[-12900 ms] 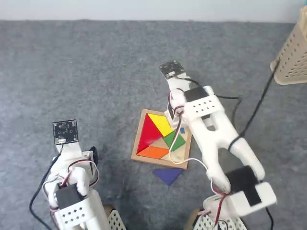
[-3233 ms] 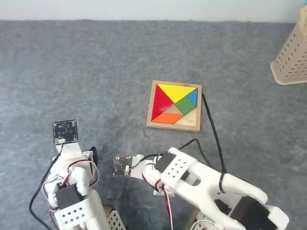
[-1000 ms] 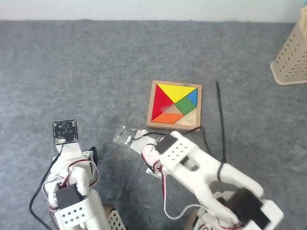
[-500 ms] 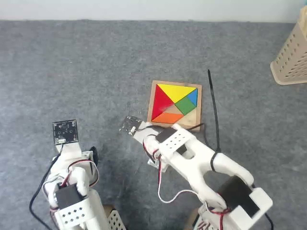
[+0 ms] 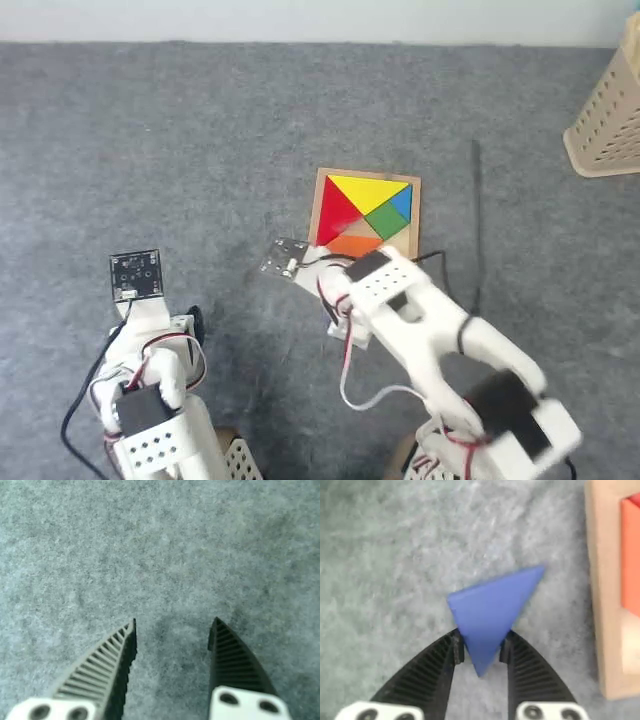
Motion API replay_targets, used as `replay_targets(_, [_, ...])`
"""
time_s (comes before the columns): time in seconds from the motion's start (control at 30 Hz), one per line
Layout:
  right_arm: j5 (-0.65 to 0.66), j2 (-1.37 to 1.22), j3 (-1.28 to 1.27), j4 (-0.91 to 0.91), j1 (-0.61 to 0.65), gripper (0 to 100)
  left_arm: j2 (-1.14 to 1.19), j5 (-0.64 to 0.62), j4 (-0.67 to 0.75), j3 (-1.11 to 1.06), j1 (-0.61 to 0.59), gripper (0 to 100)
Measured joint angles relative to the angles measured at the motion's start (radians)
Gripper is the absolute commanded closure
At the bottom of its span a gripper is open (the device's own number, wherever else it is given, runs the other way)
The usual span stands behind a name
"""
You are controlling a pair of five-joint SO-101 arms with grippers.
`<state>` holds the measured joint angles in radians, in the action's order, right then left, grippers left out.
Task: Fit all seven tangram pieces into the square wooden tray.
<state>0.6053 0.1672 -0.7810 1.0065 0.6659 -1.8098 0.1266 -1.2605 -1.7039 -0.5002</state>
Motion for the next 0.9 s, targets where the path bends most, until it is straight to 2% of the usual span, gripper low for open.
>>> replay_targets(0.27, [0.028,0.327,-0.035,0.112,-0.121,90.3,0.000,0.000,0.000,0.000,0.000,77])
replay_targets(0.37, [-0.041,0.390,-0.035,0.123,-0.176,90.3,0.000,0.000,0.000,0.000,0.000,77])
replay_targets(0.47, [-0.219,0.396,-0.028,0.123,-0.155,90.2,0.000,0.000,0.000,0.000,0.000,77])
replay_targets(0.67, [-0.792,0.290,0.028,0.091,0.012,81.4,0.000,0.000,0.000,0.000,0.000,77])
replay_targets(0.73, [-0.933,0.215,0.034,0.040,0.058,79.0,0.000,0.000,0.000,0.000,0.000,77])
replay_targets(0.8, [-1.003,0.137,0.038,-0.012,0.100,78.9,0.000,0.000,0.000,0.000,0.000,77])
replay_targets(0.9, [-1.026,0.043,0.038,-0.064,0.170,78.9,0.000,0.000,0.000,0.000,0.000,77])
